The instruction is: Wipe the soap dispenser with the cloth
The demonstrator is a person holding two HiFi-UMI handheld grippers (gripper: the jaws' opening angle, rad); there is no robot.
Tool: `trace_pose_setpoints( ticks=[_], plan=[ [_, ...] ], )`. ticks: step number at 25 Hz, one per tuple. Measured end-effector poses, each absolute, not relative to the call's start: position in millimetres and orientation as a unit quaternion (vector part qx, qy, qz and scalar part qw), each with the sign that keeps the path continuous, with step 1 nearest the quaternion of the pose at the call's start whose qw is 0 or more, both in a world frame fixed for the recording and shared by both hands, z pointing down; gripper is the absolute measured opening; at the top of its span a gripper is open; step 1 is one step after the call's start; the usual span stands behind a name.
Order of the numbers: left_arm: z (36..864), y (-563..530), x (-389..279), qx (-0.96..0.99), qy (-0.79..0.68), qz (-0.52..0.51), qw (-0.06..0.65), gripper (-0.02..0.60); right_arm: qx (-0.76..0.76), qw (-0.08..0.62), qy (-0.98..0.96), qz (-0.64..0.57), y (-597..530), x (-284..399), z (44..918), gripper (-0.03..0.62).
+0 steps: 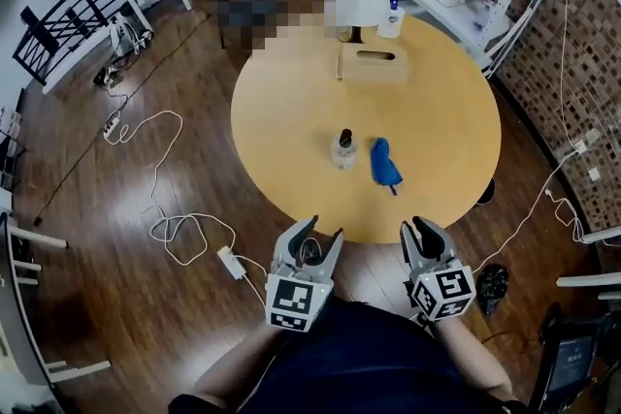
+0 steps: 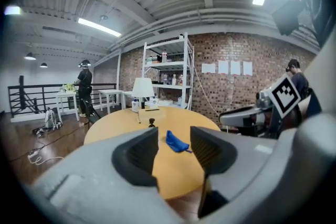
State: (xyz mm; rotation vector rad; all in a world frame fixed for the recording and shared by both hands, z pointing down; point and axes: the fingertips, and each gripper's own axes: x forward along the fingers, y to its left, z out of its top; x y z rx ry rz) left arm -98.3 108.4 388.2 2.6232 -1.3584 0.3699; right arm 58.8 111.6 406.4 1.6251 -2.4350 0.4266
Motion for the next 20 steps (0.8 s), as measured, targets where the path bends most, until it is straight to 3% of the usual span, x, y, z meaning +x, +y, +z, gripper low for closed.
trace_pose_setpoints(
  ticks=[13,20],
  plan=[
    [466.8,-12.3,-93.9,0.907,-0.336,0.228,0.110,0.241,0.575,0.253,-0.740,0.239,-37.8,73.6,553.5,0.146],
    [474.3,-24.3,-90.9,0.887,-0.357,0.261,0.132,0.244,0.531,0.340,-0.723,0.283,-84.3,61.7,630.4,0.224]
  ],
)
